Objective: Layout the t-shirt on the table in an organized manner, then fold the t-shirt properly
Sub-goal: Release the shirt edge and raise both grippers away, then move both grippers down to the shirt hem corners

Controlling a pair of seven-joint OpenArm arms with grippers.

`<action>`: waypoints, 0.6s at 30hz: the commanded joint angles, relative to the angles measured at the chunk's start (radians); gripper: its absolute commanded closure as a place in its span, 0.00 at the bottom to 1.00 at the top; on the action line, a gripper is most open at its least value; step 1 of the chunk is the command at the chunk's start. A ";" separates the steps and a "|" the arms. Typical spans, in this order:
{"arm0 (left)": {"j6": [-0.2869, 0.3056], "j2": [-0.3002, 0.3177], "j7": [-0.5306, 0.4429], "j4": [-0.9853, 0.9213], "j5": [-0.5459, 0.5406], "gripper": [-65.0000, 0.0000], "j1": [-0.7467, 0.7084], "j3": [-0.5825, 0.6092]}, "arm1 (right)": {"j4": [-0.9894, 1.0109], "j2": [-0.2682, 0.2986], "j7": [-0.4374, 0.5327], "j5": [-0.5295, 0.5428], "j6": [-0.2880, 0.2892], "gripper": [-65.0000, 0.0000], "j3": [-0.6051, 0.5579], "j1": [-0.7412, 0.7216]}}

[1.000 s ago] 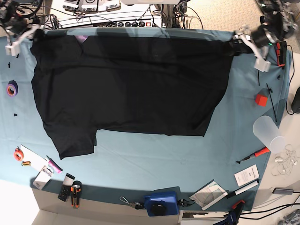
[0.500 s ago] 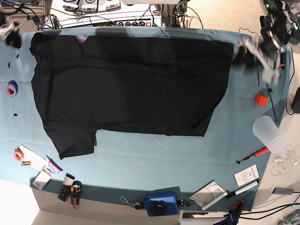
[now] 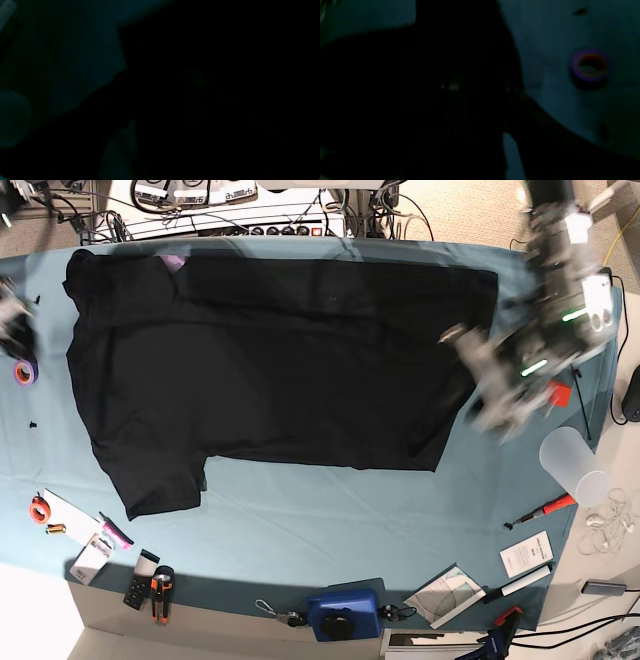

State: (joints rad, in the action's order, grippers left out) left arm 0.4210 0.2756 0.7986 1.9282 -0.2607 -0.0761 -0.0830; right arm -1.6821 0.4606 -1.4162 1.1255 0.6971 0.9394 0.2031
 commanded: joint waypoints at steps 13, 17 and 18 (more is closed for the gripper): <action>-0.300 0.006 -0.145 -0.342 0.295 0.51 0.227 0.370 | -0.013 -0.004 0.053 -0.054 0.000 0.69 -0.173 -0.070; -0.315 0.003 -0.142 -0.473 0.295 0.51 0.294 0.375 | -0.013 -0.003 0.051 -0.054 0.001 0.69 -0.173 -0.070; -0.312 0.004 -0.142 -0.496 0.296 0.51 0.305 0.375 | -0.013 -0.003 0.051 -0.054 0.000 0.69 -0.173 -0.070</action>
State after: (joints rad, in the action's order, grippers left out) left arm 0.1120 0.2745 0.6479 1.4246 0.0216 0.2173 0.2951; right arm -1.6821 0.4320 -1.3869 1.0512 0.6968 0.7589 0.1410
